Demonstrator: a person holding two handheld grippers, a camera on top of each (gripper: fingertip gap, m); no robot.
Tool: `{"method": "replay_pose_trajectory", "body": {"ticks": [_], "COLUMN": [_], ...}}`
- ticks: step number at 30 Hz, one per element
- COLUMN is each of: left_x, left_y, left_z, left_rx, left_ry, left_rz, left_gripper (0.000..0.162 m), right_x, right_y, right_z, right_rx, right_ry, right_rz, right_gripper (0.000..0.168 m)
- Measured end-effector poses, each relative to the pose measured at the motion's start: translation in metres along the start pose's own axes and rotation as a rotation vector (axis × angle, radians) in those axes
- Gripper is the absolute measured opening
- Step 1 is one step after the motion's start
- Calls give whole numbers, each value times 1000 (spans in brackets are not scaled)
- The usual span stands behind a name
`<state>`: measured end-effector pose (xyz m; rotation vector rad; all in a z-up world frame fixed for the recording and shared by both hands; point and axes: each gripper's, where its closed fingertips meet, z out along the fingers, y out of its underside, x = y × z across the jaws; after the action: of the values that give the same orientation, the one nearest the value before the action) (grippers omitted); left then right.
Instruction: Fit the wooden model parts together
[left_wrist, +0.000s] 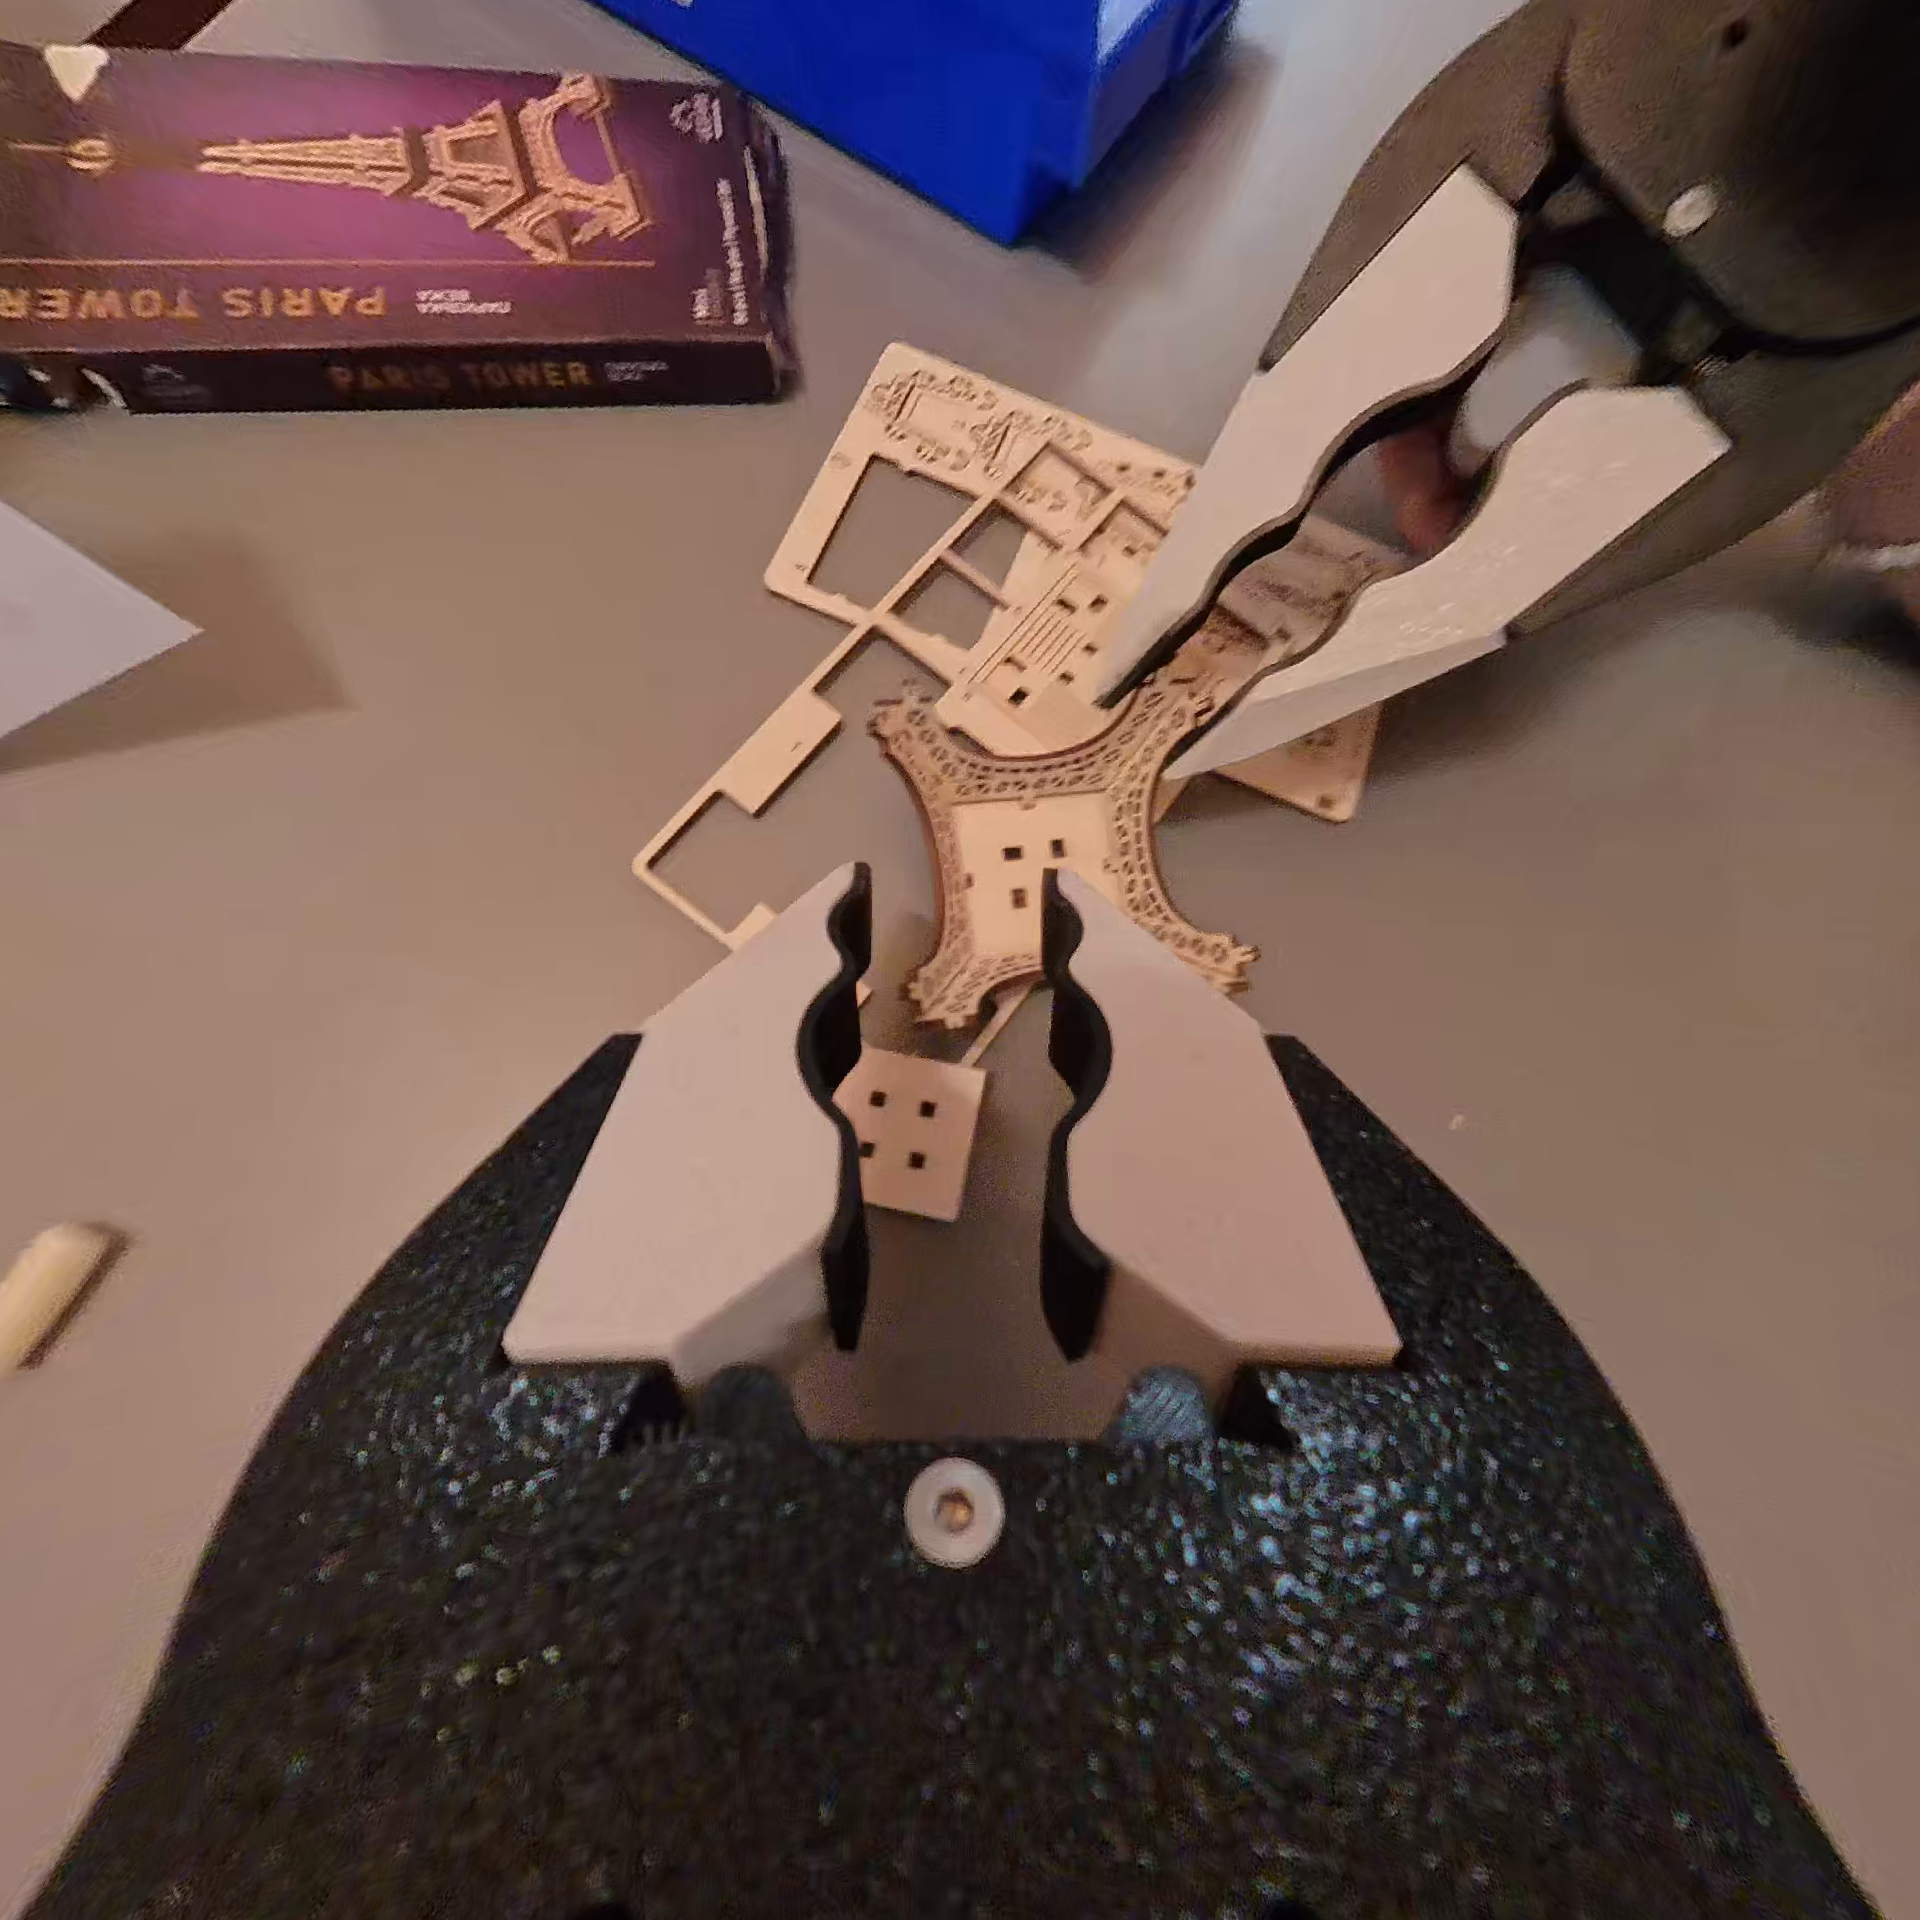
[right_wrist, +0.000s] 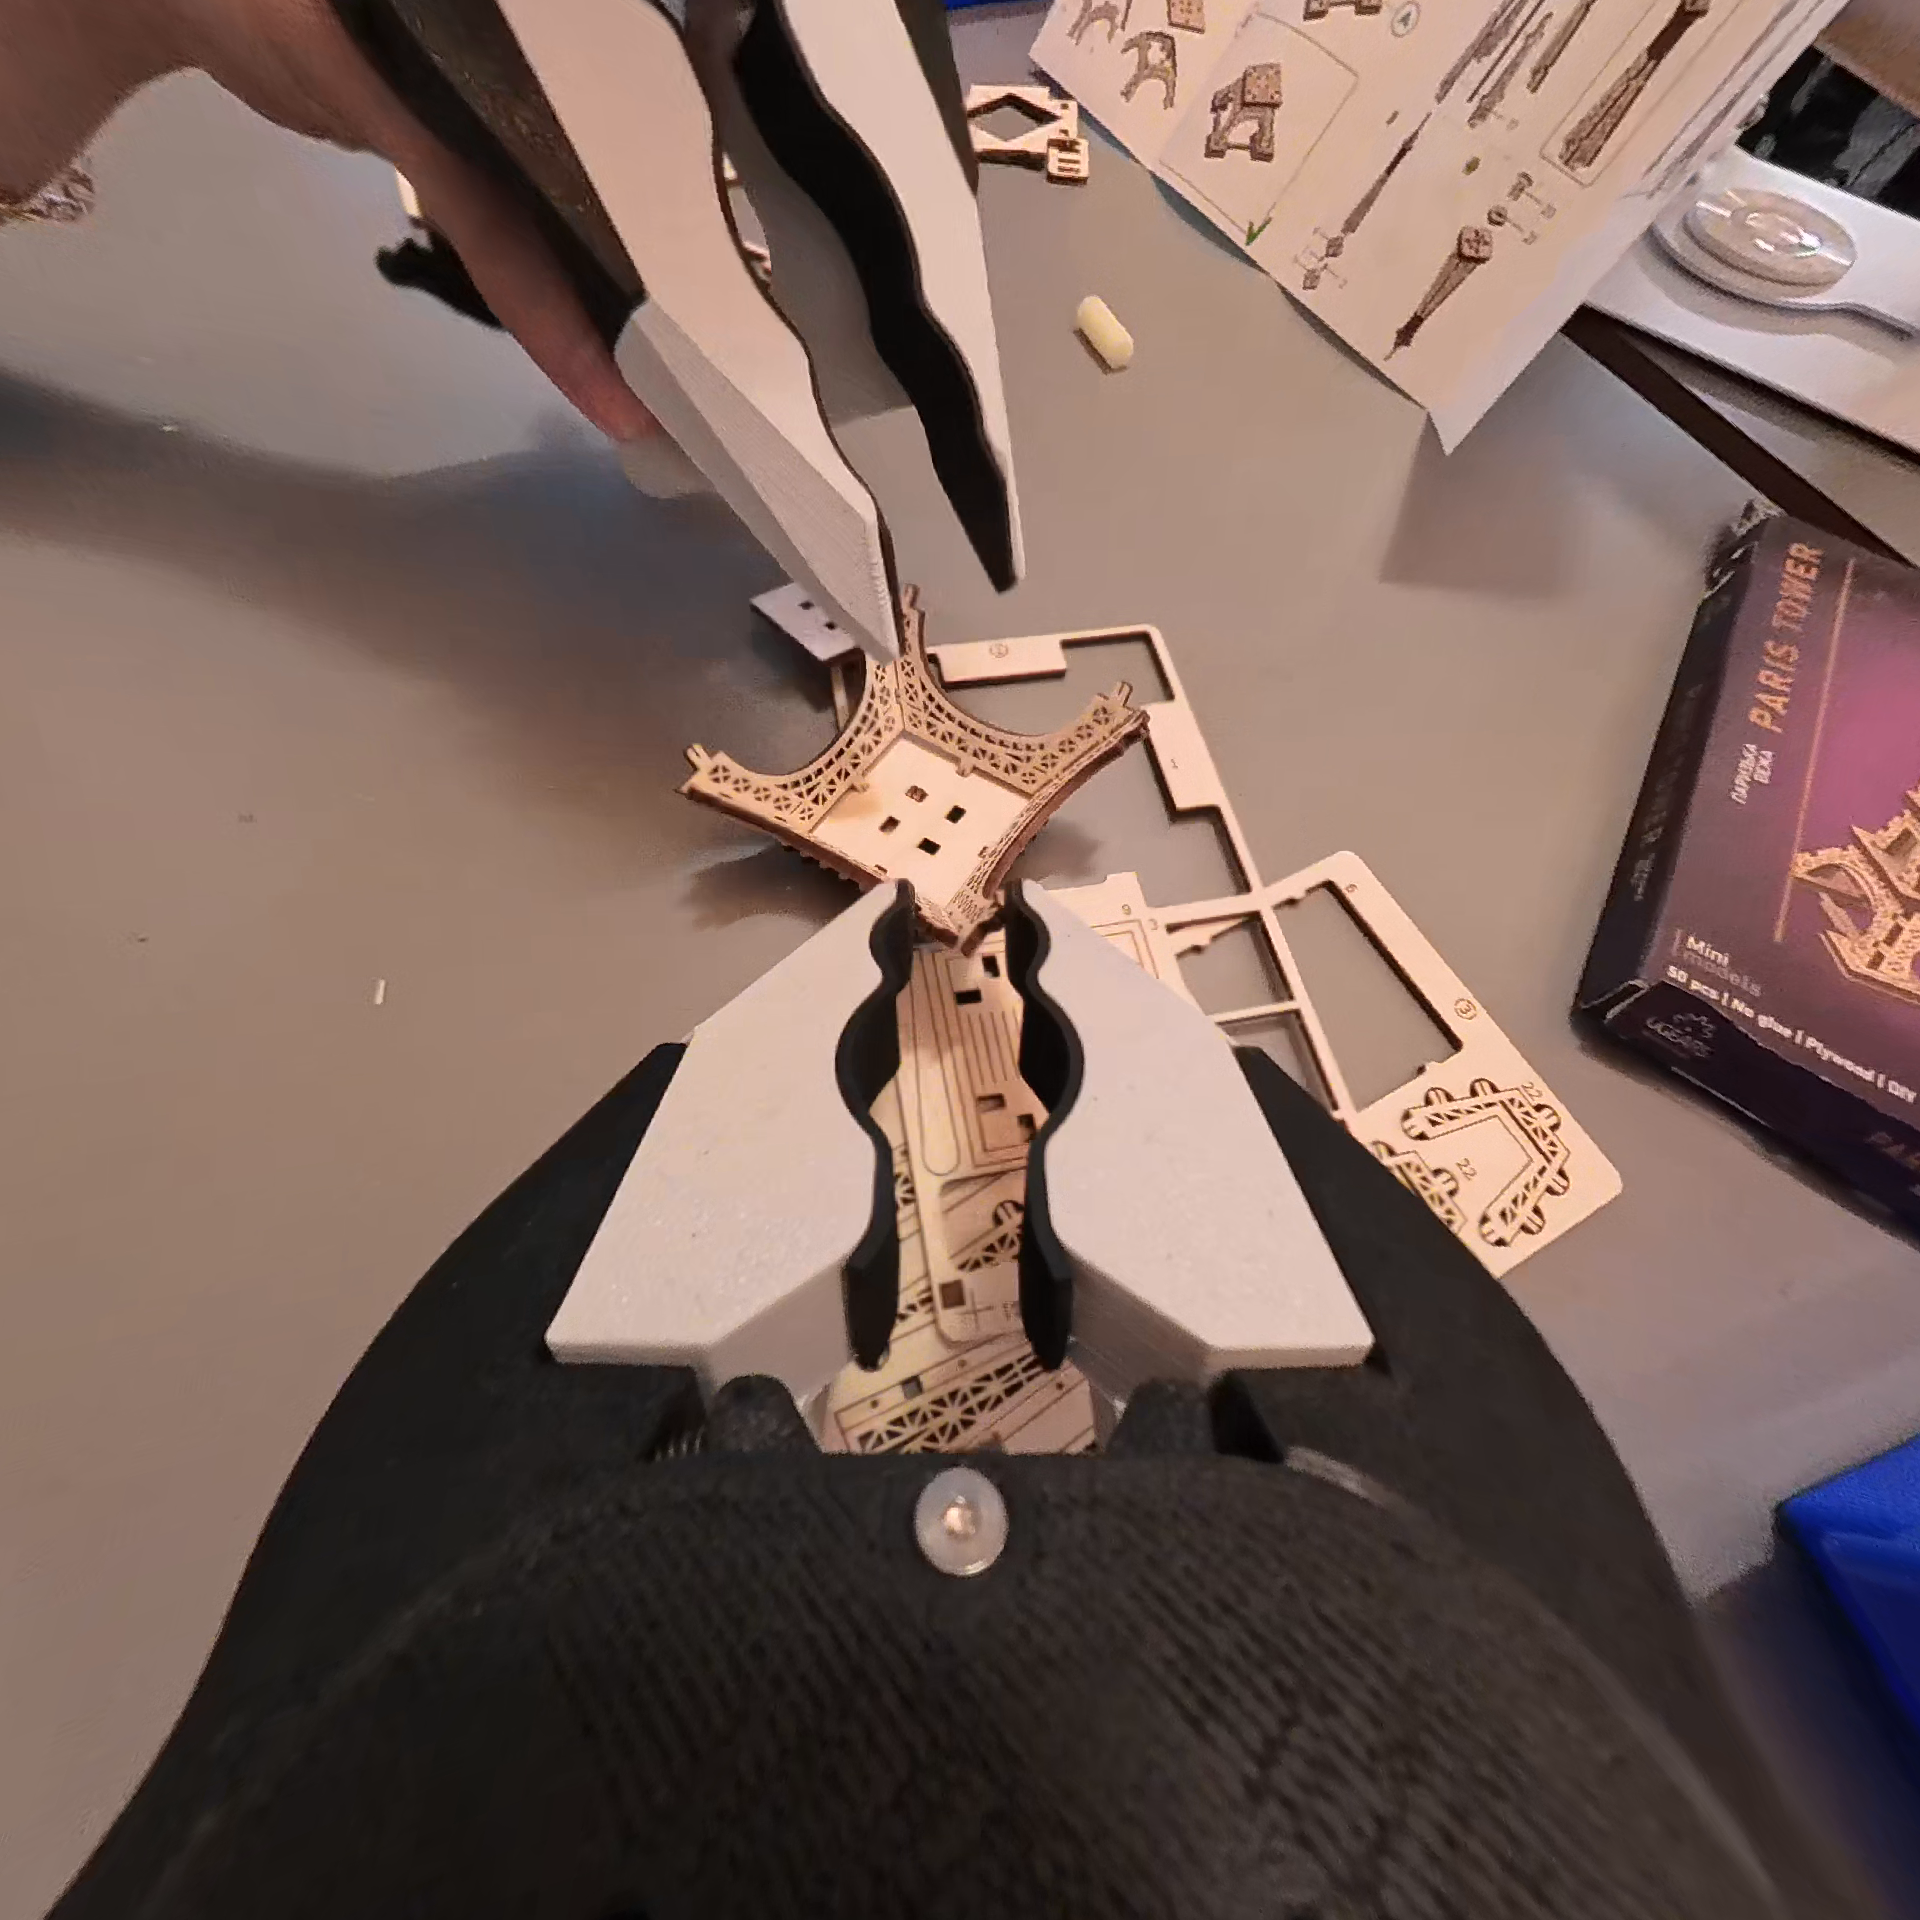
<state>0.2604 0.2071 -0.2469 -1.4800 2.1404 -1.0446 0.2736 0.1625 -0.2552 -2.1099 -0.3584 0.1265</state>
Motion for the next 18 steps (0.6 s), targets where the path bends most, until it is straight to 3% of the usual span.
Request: {"method": "replay_pose_trajectory", "body": {"ticks": [18], "left_x": [-4], "left_y": [17], "left_z": [-23], "left_rx": [88], "left_ry": [5], "left_rz": [-136], "left_gripper": [28], "right_x": [-16], "right_y": [-3], "right_z": [3], "right_rx": [5], "right_ry": [-26], "right_rz": [-134], "right_gripper": [15]}}
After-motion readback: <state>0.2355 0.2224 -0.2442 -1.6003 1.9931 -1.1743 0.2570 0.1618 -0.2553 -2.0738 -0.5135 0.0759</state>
